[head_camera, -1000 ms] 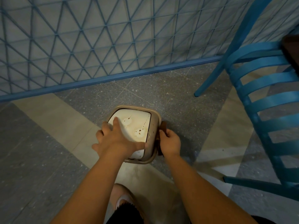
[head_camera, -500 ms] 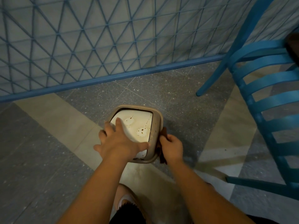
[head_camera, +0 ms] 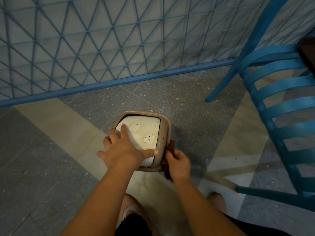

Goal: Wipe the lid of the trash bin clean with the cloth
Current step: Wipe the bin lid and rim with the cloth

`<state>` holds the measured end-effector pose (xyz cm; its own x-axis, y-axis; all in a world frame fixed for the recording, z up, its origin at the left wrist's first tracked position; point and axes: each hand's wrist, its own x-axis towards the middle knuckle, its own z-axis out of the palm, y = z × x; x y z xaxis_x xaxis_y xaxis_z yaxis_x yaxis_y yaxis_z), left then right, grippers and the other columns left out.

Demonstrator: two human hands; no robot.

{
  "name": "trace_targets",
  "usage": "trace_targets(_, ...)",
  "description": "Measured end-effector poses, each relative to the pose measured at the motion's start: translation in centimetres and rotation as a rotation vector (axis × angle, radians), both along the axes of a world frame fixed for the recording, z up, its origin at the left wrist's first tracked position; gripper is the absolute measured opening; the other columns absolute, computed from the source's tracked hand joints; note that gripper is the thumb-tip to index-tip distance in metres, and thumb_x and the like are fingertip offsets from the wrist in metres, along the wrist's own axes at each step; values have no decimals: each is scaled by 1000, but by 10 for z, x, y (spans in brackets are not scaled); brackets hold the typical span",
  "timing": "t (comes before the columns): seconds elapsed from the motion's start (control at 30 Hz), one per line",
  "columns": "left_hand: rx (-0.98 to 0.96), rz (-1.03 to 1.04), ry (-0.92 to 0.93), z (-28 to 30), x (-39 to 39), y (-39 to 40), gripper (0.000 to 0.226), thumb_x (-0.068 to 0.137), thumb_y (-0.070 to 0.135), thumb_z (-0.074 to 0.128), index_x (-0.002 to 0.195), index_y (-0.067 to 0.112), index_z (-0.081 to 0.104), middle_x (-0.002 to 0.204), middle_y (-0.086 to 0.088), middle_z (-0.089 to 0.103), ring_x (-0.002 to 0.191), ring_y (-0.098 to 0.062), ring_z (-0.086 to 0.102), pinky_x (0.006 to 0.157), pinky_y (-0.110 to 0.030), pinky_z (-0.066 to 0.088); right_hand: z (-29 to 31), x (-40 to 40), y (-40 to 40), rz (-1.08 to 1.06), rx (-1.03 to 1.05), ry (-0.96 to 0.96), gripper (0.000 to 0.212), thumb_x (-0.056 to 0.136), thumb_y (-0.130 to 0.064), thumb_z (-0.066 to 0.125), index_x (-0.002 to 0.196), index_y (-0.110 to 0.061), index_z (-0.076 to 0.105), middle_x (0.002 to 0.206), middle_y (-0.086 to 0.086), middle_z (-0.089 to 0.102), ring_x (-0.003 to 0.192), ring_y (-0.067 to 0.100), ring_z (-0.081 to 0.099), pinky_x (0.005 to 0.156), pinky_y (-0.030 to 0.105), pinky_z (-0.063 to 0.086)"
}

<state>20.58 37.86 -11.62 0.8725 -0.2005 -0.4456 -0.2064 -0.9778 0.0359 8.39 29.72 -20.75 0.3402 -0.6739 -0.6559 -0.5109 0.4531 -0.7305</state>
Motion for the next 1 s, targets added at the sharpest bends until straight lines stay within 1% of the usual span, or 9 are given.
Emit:
trace_targets(0.07,12,-2,-4,0,-1,0,133,37,92,58,145,37,4,155,1,5,139,-32,15,102,-58,26,-3,-14,19,-23,47,-29,8,88,-24,62,82,-20,66,77,5,71,74,26,69,68,40,56)
trace_targets(0.13,21,-4,-4,-1,-2,1,133,37,93,57,145,37,3,155,1,5,139,-31,15,102,-58,26,-4,-24,32,-45,71,-45,7,89,-21,62,87,-19,68,78,4,72,73,23,69,63,34,55)
trace_targets(0.23,30,4,2,1,-3,-1,135,37,93,57,146,36,3,156,0,4,139,-31,15,103,-57,27,-4,-27,40,-67,104,-78,9,89,-18,63,93,-16,71,82,3,74,77,21,70,70,37,57)
trace_targets(0.3,30,17,13,2,-2,-3,136,37,92,58,147,35,3,156,-1,4,139,-31,15,104,-58,28,-4,-24,37,-94,94,-92,10,89,-20,62,92,-17,72,82,3,74,78,21,70,72,37,57)
trace_targets(0.4,26,24,37,3,-1,-6,136,38,90,61,148,34,3,156,-2,3,140,-32,13,105,-60,28,0,-13,15,-127,120,-122,13,90,-22,61,83,-18,72,73,0,73,71,18,70,60,26,56)
trace_targets(0.6,38,21,13,0,-2,-6,134,38,91,59,147,35,4,155,-4,6,139,-32,16,104,-59,26,4,30,-28,-129,44,-55,7,88,-23,62,87,-22,69,87,4,72,85,20,67,84,40,55)
trace_targets(0.7,59,27,6,0,-2,-7,136,36,92,58,147,34,5,154,-5,9,138,-33,18,106,-60,23,3,18,-6,-183,50,-65,11,90,-23,59,94,-21,69,89,2,71,87,19,67,82,38,55)
trace_targets(0.83,69,28,6,0,-1,-7,136,36,94,55,147,34,3,154,-5,9,139,-33,17,107,-65,18,2,-11,31,-203,180,-49,16,91,-27,59,94,-17,71,84,6,72,81,26,69,79,42,56)
trace_targets(1.0,138,48,25,6,-5,-9,138,39,97,47,149,29,-1,155,-10,10,139,-34,18,106,-70,10,3,-5,12,-103,142,-42,16,92,-26,57,88,-17,70,85,12,72,78,28,69,74,44,58)
